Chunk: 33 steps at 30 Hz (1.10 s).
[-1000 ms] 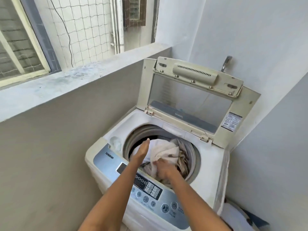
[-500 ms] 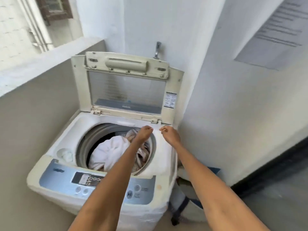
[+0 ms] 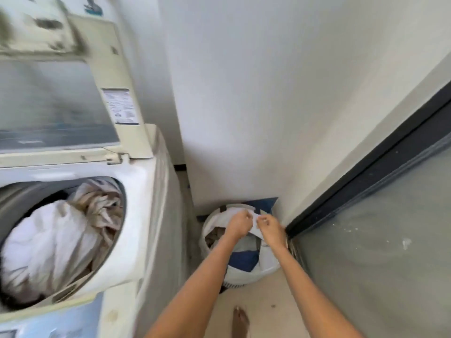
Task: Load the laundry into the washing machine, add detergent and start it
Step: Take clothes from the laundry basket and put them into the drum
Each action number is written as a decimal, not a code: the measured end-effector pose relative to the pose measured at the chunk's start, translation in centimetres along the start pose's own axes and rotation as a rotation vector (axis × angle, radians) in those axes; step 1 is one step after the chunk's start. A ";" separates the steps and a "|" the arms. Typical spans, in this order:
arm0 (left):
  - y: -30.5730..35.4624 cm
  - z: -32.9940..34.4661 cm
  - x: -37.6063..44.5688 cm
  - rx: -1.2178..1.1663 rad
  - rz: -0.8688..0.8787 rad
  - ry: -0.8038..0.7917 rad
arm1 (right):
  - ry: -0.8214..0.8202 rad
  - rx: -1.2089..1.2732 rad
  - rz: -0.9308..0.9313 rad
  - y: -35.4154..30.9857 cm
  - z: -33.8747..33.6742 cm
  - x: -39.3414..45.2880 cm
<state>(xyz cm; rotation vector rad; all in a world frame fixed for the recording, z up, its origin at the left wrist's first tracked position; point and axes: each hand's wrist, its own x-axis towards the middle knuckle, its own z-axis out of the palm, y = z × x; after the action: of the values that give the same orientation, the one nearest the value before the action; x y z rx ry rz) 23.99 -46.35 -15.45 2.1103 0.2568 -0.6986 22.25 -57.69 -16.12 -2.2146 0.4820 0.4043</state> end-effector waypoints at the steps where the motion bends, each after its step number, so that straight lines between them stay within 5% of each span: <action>1: -1.6 2.3 2.1 0.007 -0.047 -0.002 | -0.037 -0.011 0.031 2.2 1.1 1.9; 13: -23.8 18.2 25.6 0.182 -0.443 0.141 | -0.352 -0.097 0.193 23.0 18.3 21.3; 20: -30.6 20.8 32.2 0.320 -0.501 0.251 | -0.373 -0.044 0.177 27.9 22.9 24.6; 25: -31.7 19.6 32.4 0.185 -0.517 0.405 | -0.344 0.036 0.211 28.7 22.5 24.7; 28: -30.2 18.2 30.1 0.198 -0.529 0.319 | -0.319 0.087 0.242 27.6 21.7 23.5; 33: -25.8 15.6 25.0 0.154 -0.550 -0.066 | -0.375 -0.029 0.134 22.3 18.7 20.0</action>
<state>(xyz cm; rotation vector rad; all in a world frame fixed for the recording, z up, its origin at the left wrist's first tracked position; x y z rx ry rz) 27.69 -45.16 -54.41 2.1693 0.7865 -1.1339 27.05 -60.54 -51.00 -2.0741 0.4219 0.8819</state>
